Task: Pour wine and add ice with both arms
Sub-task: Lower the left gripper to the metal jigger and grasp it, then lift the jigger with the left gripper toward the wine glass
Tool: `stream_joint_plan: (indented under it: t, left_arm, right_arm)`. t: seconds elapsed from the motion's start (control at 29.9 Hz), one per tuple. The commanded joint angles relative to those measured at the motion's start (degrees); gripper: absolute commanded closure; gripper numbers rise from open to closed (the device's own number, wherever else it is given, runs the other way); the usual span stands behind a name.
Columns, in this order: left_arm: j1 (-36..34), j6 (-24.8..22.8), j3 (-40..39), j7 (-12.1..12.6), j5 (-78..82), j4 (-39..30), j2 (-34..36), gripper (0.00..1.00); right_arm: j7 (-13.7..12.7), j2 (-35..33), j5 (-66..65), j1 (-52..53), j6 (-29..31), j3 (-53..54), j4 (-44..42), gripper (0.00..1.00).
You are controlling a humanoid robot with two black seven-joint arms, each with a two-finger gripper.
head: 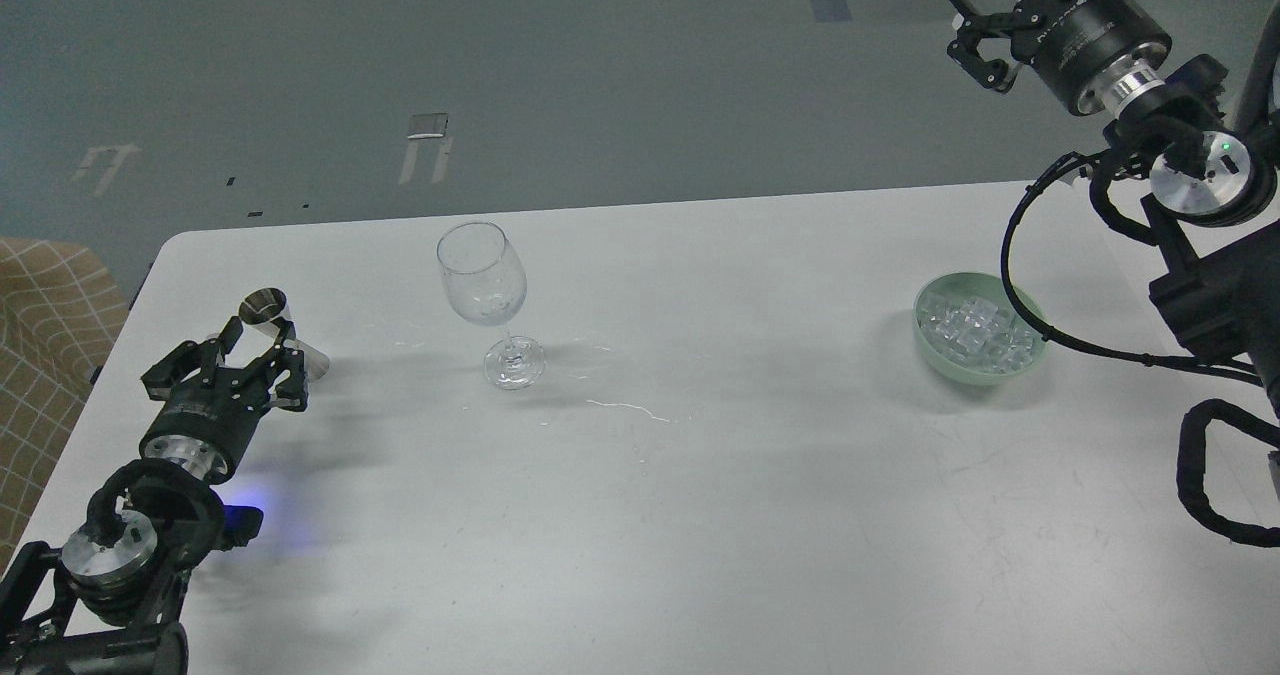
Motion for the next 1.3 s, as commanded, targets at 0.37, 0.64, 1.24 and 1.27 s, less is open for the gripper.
stream_joint_plan:
  t: [0.37,0.64,1.24,1.27]
  left_arm:
    - [-3.6,-0.8,1.3,0.4,0.0,6.9,-0.6,0.47]
    - [-7.1,-2.4,2.1,0.5,0.0,10.2,-1.4,0.47]
    - [-10.0,-9.8,3.3,2.2,0.0,17.9,-1.9,1.0]
    - [-10.1,-9.9,3.3,2.2,0.0,17.9,-1.8,1.0]
  right_arm:
    - [0.0,-0.4,0.0,0.0,0.0,-0.1,0.0,0.0]
    - [0.0,-0.5,-0.1,0.0,0.0,-0.2,-0.1,0.0]
    - [0.0,-0.4,-0.4,-0.5,0.0,-0.3,-0.3,0.0]
    - [0.0,-0.4,-0.4,-0.5,0.0,-0.3,-0.3,0.0]
